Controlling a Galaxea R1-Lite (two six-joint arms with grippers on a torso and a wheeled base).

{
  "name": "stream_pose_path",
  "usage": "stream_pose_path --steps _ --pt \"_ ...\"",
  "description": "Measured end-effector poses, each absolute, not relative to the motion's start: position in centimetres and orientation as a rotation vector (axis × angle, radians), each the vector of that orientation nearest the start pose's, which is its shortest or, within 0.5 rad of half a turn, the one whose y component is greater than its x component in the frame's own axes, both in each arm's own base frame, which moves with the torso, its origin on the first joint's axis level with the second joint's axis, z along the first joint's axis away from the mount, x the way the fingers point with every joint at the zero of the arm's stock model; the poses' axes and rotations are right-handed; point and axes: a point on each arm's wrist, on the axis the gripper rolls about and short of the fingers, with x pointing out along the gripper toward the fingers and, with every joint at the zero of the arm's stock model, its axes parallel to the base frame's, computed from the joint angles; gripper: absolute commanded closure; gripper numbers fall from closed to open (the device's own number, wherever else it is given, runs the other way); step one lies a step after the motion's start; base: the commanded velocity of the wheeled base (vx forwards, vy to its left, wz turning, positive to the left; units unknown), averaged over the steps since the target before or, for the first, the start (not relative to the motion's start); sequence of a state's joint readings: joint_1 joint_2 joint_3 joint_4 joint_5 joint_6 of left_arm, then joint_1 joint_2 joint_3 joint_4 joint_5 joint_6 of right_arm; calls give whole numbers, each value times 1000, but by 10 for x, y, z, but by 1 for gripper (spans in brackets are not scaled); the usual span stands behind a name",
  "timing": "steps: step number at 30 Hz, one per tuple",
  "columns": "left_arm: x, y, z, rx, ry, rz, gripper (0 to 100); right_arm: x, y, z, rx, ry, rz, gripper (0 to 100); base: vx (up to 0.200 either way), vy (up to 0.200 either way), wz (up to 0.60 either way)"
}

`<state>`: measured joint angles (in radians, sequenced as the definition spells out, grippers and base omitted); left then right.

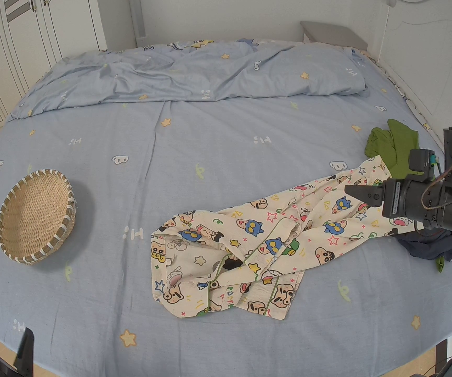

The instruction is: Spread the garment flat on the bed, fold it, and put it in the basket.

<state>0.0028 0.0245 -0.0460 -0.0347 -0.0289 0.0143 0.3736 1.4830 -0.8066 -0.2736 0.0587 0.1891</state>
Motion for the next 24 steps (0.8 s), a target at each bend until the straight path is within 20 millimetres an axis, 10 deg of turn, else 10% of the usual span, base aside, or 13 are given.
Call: stream_pose_path --steps 11,24 --pt "-24 -3 194 -244 -57 -224 0 221 76 205 164 347 370 0 0 0 0" --pt "101 -27 231 -561 325 -450 0 219 74 200 174 317 382 0 0 0 0"
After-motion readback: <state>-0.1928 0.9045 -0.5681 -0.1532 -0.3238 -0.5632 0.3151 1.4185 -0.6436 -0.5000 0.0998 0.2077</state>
